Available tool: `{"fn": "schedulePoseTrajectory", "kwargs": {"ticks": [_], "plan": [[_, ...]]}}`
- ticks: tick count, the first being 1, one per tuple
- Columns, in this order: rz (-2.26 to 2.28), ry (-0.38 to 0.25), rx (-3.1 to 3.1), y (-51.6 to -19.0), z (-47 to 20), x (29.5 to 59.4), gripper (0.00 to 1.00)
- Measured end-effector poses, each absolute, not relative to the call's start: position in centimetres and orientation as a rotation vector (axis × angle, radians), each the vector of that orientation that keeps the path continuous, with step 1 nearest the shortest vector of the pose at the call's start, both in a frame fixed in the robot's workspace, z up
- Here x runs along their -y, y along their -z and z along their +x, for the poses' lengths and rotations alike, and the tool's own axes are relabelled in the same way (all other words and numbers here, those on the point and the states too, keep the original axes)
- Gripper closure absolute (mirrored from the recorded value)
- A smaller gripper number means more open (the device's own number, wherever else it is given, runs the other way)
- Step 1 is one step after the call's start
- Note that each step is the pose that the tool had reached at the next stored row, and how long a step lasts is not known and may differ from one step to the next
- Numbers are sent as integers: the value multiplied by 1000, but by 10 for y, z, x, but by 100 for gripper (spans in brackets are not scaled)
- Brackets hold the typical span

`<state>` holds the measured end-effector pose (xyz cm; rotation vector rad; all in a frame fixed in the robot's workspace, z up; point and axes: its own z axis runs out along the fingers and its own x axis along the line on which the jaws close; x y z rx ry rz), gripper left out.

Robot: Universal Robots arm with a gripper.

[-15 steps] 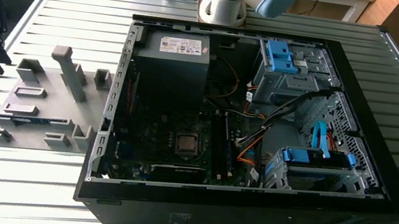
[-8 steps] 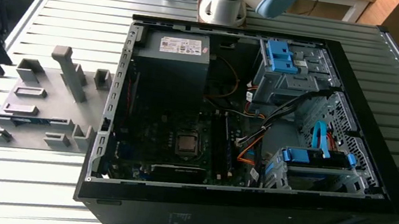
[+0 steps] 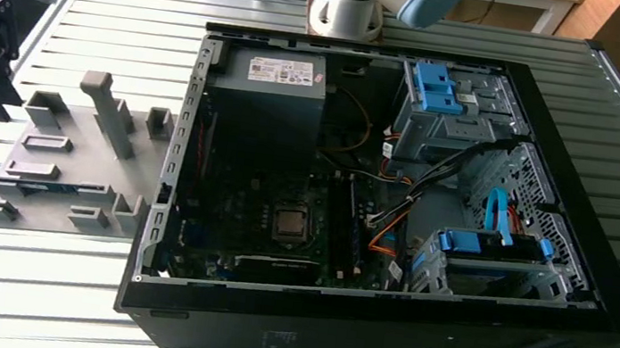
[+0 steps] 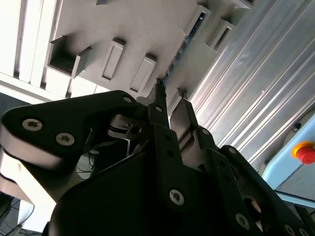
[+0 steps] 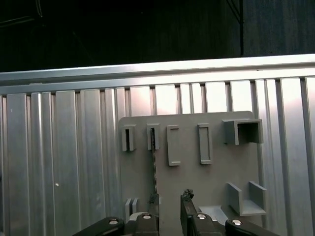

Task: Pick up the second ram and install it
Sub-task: 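Pick up the second ram and move it above second insertion slot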

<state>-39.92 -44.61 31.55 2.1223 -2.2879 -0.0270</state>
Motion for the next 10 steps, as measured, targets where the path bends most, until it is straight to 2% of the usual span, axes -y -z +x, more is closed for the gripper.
{"fn": "schedulePoseTrajectory", "kwargs": {"ticks": [10], "plan": [[2122,26,2288,-304,-399,446,69]]}}
